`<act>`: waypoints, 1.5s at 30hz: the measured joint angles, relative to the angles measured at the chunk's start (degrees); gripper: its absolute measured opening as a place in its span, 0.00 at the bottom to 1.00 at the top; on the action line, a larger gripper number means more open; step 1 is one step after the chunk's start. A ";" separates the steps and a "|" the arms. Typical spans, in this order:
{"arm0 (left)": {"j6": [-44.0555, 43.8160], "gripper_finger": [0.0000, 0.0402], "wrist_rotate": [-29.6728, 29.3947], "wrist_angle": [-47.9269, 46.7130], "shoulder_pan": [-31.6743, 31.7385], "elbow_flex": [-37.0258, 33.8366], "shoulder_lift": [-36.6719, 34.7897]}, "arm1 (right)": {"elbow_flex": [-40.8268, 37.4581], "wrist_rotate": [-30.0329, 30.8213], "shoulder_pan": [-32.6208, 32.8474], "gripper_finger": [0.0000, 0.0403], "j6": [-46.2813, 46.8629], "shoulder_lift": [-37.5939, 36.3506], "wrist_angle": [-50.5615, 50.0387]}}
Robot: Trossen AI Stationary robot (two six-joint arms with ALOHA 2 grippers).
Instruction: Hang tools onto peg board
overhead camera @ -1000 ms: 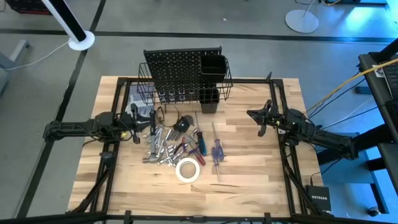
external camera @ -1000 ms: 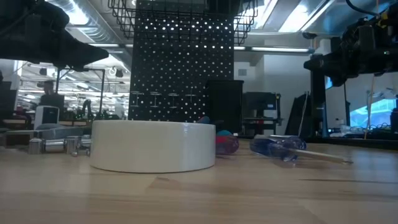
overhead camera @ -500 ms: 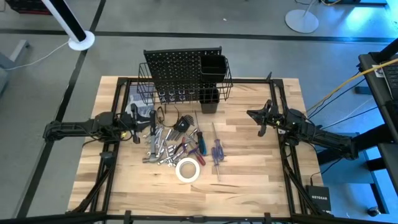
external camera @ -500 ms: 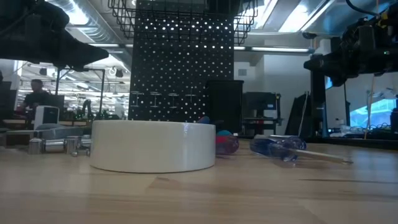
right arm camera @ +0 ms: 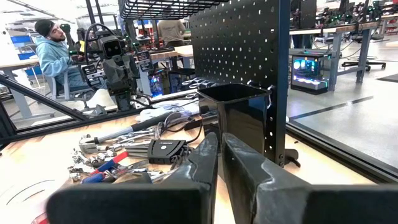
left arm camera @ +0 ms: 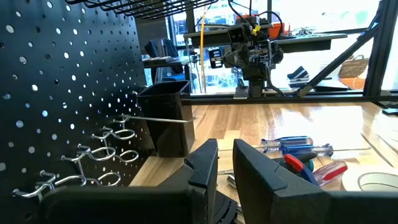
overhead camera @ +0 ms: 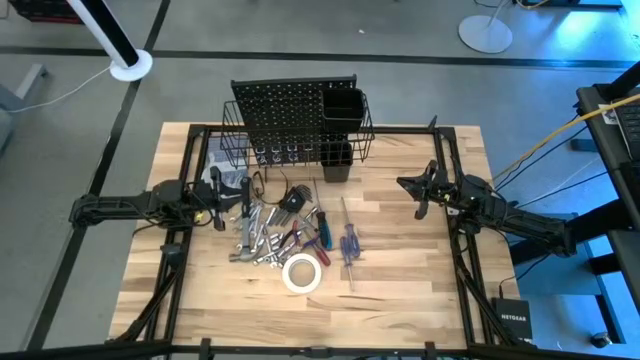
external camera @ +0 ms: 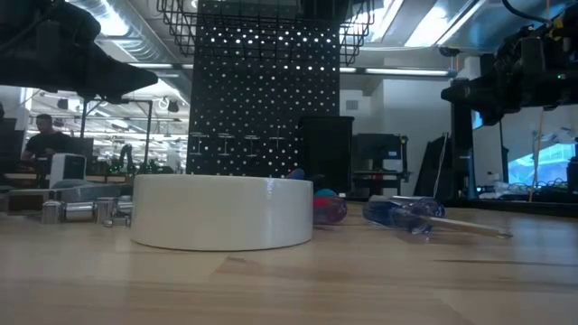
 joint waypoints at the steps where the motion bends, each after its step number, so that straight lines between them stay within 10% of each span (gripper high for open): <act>1: 0.01 0.11 0.00 0.00 0.00 0.00 0.01 | -0.02 0.00 0.00 0.08 -0.01 0.00 -0.02; 29: 0.70 0.11 -0.01 0.19 0.00 -0.02 0.01 | 0.00 -1.59 -0.01 0.08 2.66 0.01 0.21; 37: -25.63 0.11 0.00 0.28 -0.11 -0.04 0.02 | 0.00 -6.85 0.01 0.08 17.71 0.00 3.20; 45: -27.15 0.11 0.00 0.38 -0.16 -0.04 0.01 | 0.00 -3.84 0.00 0.08 17.69 0.02 5.94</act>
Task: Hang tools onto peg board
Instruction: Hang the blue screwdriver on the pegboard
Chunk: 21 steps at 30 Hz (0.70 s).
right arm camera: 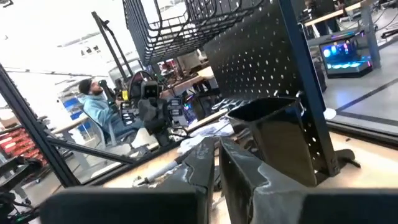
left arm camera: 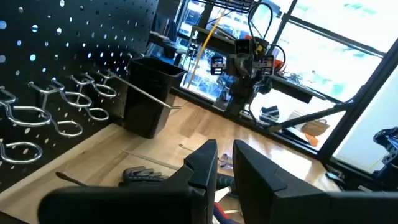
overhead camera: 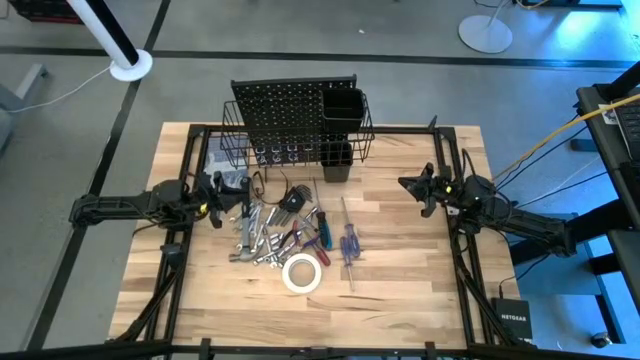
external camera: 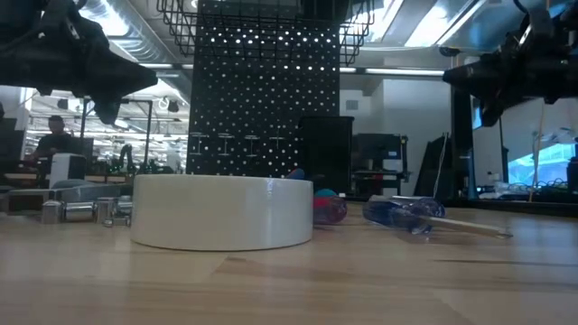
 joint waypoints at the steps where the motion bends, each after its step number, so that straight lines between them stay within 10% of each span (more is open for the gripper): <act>1: -0.80 0.11 0.13 0.02 -0.30 0.00 0.02 | 0.00 -0.18 0.06 0.08 0.13 0.07 0.60; 10: -4.59 0.01 1.37 8.52 -8.18 0.00 6.96 | 3.22 -6.89 0.08 0.08 1.49 6.92 3.28; 21: -2.97 0.00 -6.97 16.28 -19.16 8.45 32.15 | 12.22 -13.06 0.08 0.08 -0.05 26.33 3.07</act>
